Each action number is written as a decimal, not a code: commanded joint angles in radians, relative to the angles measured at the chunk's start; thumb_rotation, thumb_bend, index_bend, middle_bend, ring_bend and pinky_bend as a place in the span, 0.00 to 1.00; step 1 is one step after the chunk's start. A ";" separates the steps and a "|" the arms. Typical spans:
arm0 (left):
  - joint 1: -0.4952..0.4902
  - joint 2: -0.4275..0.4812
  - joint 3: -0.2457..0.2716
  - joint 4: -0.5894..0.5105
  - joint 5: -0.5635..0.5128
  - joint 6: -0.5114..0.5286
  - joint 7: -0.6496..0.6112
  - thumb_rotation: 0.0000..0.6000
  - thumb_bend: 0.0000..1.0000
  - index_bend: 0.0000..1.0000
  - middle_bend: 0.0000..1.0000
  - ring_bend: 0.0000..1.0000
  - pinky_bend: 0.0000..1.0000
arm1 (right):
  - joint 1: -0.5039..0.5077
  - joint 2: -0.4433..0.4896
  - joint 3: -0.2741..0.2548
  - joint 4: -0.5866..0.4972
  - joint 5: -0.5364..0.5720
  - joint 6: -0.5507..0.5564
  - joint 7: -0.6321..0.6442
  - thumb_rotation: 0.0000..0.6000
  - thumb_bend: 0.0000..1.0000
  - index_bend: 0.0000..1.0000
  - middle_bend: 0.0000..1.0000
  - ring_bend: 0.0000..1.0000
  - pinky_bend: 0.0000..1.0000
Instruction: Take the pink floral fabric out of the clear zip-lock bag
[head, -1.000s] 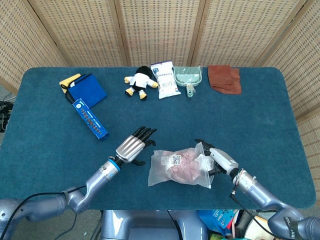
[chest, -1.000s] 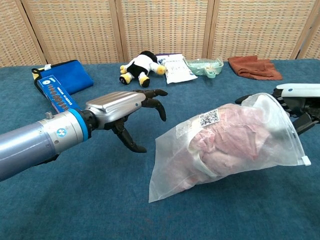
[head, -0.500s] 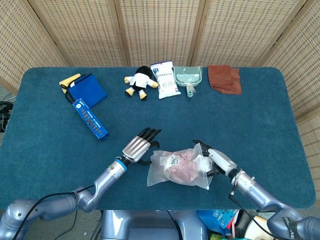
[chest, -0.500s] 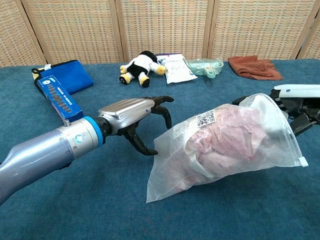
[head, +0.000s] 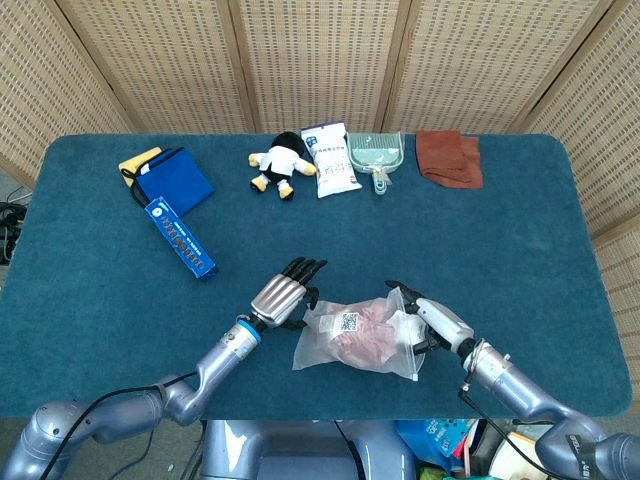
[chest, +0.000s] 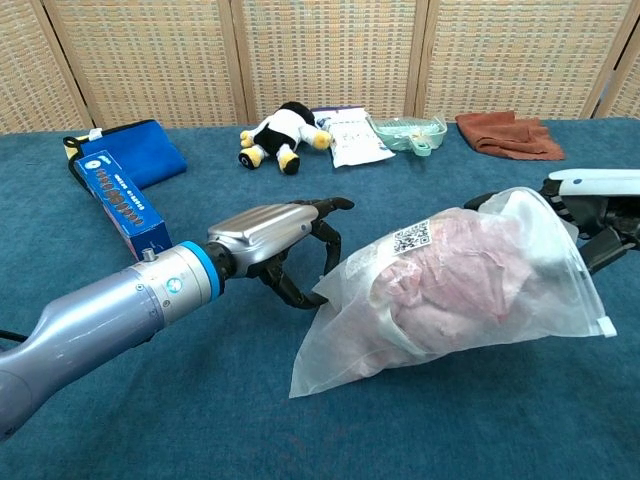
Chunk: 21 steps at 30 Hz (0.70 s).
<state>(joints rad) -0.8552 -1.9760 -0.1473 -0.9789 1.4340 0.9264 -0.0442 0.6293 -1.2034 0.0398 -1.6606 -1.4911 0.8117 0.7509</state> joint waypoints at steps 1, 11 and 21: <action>0.000 0.000 0.001 0.001 0.001 0.003 0.003 1.00 0.37 0.62 0.00 0.00 0.00 | 0.000 0.001 -0.001 -0.001 0.000 0.002 -0.001 1.00 0.69 0.77 0.00 0.00 0.00; 0.007 0.001 0.008 0.001 0.007 0.020 0.012 1.00 0.47 0.65 0.00 0.00 0.00 | -0.003 0.011 -0.005 -0.010 0.002 0.011 -0.011 1.00 0.69 0.77 0.00 0.00 0.00; 0.027 0.058 0.014 -0.023 0.022 0.062 0.013 1.00 0.47 0.67 0.00 0.00 0.00 | -0.013 0.037 0.002 -0.014 0.010 0.039 -0.024 1.00 0.69 0.77 0.00 0.00 0.00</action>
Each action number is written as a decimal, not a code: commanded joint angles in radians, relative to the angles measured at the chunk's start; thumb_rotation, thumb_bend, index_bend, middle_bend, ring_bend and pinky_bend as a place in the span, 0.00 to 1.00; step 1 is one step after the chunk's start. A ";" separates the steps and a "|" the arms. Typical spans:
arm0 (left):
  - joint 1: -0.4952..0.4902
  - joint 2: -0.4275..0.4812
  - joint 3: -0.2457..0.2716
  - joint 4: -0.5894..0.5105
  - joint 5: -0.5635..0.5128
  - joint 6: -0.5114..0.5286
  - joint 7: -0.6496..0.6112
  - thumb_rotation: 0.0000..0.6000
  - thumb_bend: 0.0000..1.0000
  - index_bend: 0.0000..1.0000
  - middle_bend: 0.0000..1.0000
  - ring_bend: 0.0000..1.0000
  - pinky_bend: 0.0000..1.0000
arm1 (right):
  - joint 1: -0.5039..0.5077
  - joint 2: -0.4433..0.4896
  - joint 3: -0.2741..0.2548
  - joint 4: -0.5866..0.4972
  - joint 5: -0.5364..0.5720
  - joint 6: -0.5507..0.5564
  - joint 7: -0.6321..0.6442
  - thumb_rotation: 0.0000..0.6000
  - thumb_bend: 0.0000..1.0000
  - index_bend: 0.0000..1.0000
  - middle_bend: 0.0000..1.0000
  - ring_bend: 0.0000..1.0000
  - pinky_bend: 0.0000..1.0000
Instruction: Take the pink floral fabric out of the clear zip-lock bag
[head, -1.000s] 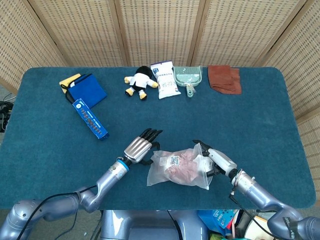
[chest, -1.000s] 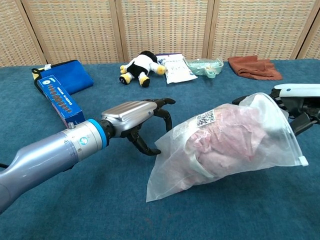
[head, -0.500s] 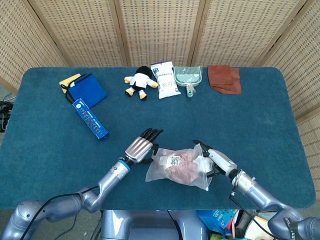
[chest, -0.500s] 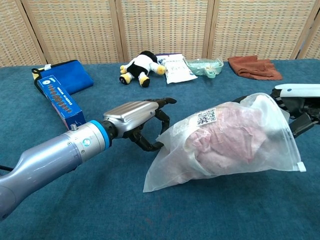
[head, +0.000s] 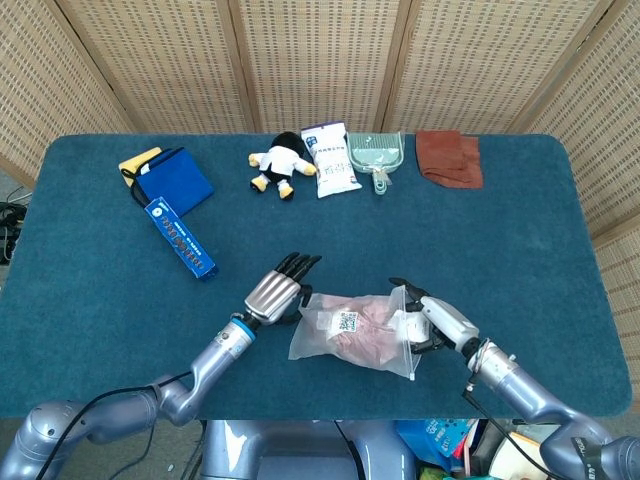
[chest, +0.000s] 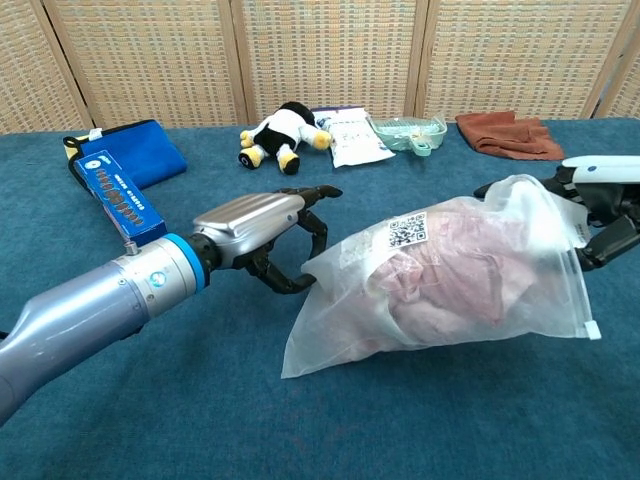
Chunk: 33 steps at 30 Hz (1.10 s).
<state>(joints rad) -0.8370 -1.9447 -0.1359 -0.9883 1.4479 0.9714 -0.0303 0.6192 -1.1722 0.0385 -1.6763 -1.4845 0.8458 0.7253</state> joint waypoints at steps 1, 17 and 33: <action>0.012 0.042 0.003 -0.020 0.011 0.025 -0.001 1.00 0.47 0.67 0.00 0.00 0.00 | -0.005 0.011 0.005 0.003 0.005 0.009 0.003 1.00 0.70 0.77 0.00 0.00 0.00; 0.130 0.393 -0.032 -0.112 -0.014 0.152 -0.137 1.00 0.47 0.67 0.00 0.00 0.00 | -0.034 0.125 0.045 0.023 0.025 0.070 0.078 1.00 0.70 0.77 0.00 0.00 0.00; 0.286 0.596 -0.005 0.087 -0.071 0.163 -0.369 1.00 0.48 0.67 0.00 0.00 0.00 | -0.048 0.095 0.037 0.124 0.041 0.044 0.107 1.00 0.70 0.77 0.00 0.00 0.00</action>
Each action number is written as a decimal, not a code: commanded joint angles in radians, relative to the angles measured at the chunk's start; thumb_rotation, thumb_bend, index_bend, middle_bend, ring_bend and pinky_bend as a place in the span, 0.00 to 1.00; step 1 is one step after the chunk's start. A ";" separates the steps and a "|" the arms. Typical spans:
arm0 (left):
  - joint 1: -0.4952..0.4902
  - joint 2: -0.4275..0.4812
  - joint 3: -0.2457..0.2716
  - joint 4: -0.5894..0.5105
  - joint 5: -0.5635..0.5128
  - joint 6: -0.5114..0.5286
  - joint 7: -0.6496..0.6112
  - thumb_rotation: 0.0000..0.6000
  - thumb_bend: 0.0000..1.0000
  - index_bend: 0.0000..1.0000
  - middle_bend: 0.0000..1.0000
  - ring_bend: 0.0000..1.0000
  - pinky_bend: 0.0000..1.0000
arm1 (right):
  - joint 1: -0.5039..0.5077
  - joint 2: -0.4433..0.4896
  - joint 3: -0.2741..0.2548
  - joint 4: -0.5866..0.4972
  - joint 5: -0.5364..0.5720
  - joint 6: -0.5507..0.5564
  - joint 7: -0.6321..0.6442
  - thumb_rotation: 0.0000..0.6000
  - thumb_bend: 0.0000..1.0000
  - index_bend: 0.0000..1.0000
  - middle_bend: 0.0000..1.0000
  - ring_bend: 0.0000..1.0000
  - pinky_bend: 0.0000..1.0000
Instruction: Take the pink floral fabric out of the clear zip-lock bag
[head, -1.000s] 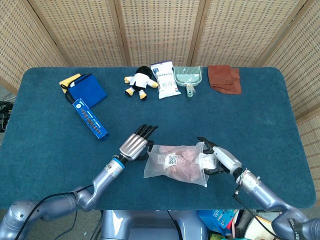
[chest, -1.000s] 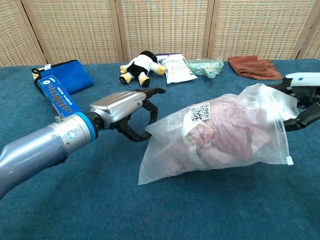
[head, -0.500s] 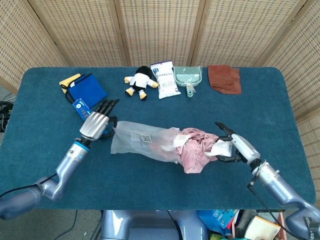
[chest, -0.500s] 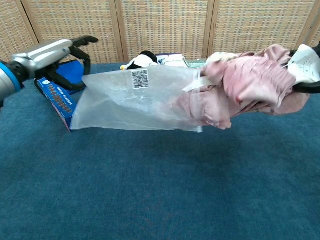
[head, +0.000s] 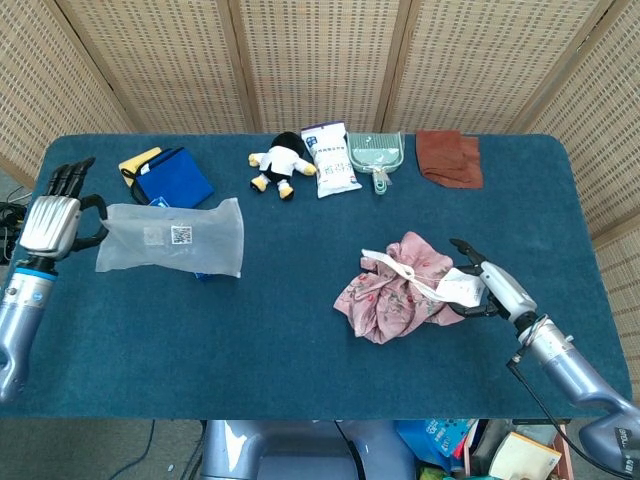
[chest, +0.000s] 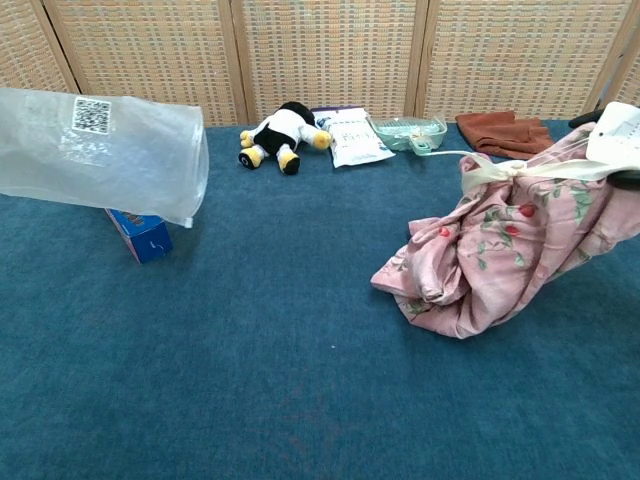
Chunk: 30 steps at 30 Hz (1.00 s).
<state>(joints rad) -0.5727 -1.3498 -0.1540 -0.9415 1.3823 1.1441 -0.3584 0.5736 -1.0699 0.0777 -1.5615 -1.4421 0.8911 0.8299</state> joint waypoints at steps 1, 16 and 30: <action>0.027 -0.006 0.018 0.058 -0.005 -0.017 -0.058 1.00 0.48 0.67 0.00 0.00 0.00 | -0.004 -0.009 -0.003 0.012 -0.004 0.000 0.002 1.00 0.70 0.77 0.00 0.00 0.00; 0.157 0.210 0.002 -0.293 -0.083 0.033 -0.003 1.00 0.06 0.00 0.00 0.00 0.00 | -0.106 -0.018 0.008 0.020 -0.094 0.295 -0.386 1.00 0.00 0.00 0.00 0.00 0.00; 0.463 0.356 0.087 -0.715 -0.080 0.420 0.264 1.00 0.06 0.00 0.00 0.00 0.00 | -0.322 -0.020 -0.034 -0.022 -0.165 0.644 -0.784 1.00 0.00 0.00 0.00 0.00 0.00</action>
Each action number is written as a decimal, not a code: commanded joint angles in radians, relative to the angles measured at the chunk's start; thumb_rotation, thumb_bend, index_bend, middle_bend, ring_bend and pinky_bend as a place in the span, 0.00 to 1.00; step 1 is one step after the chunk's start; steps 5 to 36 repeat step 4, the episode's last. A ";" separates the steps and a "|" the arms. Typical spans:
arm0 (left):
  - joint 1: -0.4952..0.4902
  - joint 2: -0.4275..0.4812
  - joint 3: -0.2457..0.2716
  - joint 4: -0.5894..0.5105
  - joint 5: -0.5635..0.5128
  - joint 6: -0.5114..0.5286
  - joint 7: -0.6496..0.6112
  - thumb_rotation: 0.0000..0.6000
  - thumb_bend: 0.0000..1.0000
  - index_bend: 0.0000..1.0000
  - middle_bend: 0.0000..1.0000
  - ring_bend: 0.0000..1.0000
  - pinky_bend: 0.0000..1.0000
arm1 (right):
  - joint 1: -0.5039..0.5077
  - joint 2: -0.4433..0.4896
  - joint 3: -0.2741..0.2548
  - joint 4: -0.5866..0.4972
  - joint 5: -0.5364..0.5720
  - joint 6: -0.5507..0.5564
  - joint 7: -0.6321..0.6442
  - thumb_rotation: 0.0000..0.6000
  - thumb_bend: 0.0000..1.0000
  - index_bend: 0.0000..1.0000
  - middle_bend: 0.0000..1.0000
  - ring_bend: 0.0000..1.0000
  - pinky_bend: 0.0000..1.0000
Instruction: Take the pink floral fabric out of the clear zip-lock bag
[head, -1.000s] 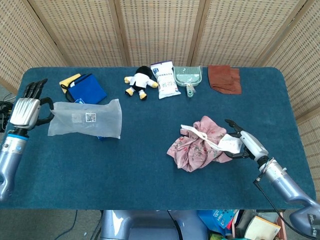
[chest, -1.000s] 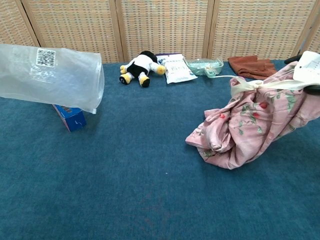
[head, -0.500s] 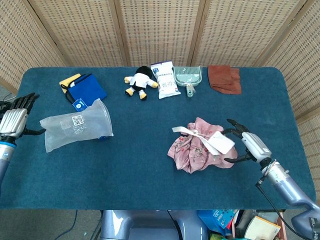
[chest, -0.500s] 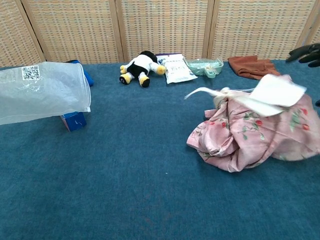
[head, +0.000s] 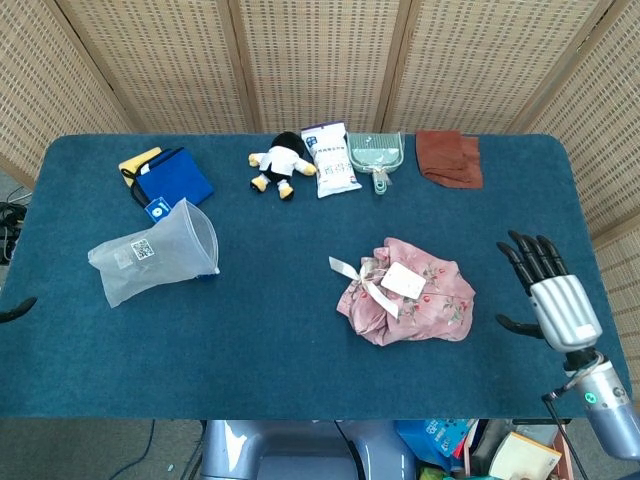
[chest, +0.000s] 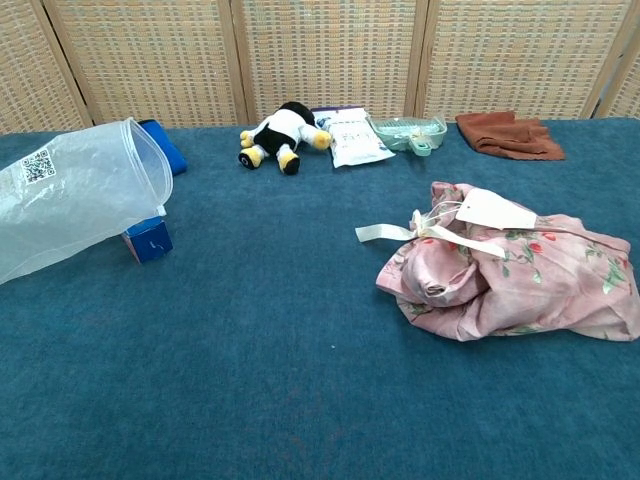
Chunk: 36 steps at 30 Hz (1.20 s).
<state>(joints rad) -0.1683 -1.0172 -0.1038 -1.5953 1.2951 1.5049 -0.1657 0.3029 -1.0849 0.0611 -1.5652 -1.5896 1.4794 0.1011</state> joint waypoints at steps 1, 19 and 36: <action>0.086 0.021 0.061 -0.089 0.013 0.073 0.099 1.00 0.06 0.00 0.00 0.00 0.00 | -0.080 -0.010 -0.027 -0.021 -0.022 0.090 -0.088 1.00 0.00 0.00 0.00 0.00 0.00; 0.113 0.019 0.078 -0.121 0.027 0.089 0.101 1.00 0.06 0.00 0.00 0.00 0.00 | -0.111 -0.022 -0.037 -0.021 -0.039 0.133 -0.113 1.00 0.00 0.00 0.00 0.00 0.00; 0.113 0.019 0.078 -0.121 0.027 0.089 0.101 1.00 0.06 0.00 0.00 0.00 0.00 | -0.111 -0.022 -0.037 -0.021 -0.039 0.133 -0.113 1.00 0.00 0.00 0.00 0.00 0.00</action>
